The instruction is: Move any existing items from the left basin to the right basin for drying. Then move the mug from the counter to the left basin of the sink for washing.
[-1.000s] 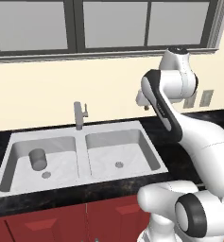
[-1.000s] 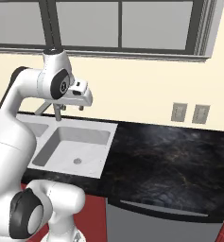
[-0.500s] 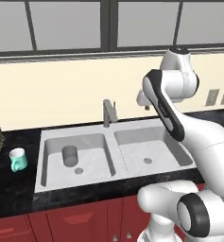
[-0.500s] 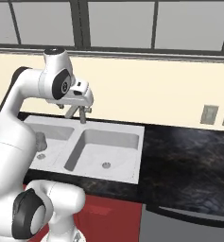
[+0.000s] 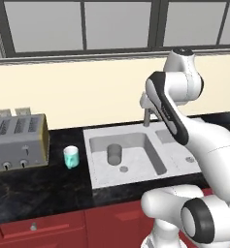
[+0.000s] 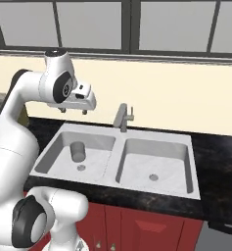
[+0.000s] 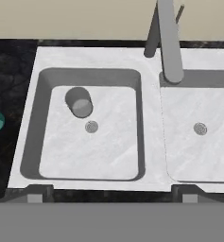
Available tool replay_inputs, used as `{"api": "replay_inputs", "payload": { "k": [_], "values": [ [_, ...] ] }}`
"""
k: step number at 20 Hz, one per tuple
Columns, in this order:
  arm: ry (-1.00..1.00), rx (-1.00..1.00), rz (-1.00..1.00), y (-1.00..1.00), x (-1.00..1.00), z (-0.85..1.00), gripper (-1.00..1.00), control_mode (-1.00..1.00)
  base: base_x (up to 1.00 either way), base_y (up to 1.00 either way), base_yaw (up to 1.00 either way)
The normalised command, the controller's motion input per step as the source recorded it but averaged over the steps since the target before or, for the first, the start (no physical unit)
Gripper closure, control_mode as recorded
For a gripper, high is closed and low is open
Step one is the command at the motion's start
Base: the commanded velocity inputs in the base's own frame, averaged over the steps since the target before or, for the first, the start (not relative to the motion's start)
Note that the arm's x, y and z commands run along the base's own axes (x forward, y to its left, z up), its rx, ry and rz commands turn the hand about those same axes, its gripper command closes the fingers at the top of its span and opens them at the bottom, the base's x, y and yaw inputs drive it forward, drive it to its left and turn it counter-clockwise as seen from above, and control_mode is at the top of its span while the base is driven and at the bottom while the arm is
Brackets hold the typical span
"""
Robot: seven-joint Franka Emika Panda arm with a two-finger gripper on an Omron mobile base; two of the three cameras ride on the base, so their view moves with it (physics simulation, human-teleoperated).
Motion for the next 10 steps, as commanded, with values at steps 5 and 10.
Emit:
{"api": "replay_inputs", "payload": {
  "k": [5, 10],
  "values": [
    [0.00, 0.00, 0.00, 0.00, 0.00, 0.00, -1.00, 1.00, 0.32, 0.63, 0.00],
    [0.00, 0.00, 0.00, 0.00, 0.00, 0.00, -1.00, 1.00, 0.48, 0.52, -0.01]
  ]
}}
